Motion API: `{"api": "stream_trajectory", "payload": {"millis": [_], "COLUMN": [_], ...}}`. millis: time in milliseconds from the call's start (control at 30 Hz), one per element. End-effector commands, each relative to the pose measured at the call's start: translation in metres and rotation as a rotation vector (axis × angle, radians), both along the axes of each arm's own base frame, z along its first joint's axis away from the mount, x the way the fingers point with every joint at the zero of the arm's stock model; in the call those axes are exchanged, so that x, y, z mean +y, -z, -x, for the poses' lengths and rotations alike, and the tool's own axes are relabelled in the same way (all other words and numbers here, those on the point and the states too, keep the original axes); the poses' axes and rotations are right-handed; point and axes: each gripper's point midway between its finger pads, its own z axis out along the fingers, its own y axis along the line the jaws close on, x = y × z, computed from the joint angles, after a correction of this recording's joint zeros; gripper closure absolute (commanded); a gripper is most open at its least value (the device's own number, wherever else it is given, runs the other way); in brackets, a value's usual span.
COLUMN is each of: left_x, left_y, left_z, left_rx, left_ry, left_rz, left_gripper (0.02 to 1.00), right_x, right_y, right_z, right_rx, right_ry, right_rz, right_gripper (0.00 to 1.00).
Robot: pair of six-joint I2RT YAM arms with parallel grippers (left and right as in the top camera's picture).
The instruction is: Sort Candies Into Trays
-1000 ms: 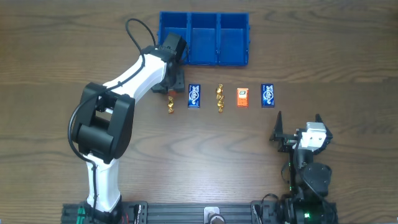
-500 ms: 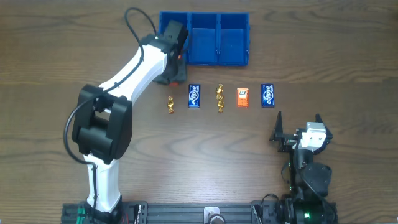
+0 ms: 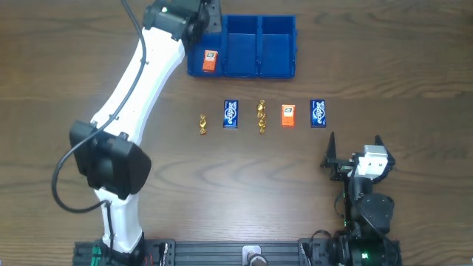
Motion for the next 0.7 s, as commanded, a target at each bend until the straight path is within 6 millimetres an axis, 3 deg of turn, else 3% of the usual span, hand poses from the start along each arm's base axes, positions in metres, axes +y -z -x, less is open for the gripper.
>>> {"api": "stream_trajectory", "payload": {"millis": [33, 333, 467, 700], "left_x": [-0.002, -0.003, 0.000, 0.008], "left_y": [0.056, 0.101, 0.103, 0.106], "left_z": [-0.007, -0.005, -0.004, -0.002], "left_rx": [0.115, 0.211, 0.223, 0.243], "left_ry": [0.031, 0.037, 0.032, 0.020], "left_rz": [-0.009, -0.023, -0.025, -0.031], "left_gripper": [0.744, 0.724, 0.717, 0.549], "right_x": [-0.001, -0.001, -0.001, -0.001], "right_y": [0.000, 0.001, 0.001, 0.000], "right_z": [0.000, 0.000, 0.000, 0.000], "right_rx": [0.001, 0.001, 0.001, 0.001], "right_ry": [0.004, 0.003, 0.004, 0.004], "right_rz": [0.011, 0.011, 0.011, 0.011], "right_gripper": [0.003, 0.003, 0.003, 0.003]}}
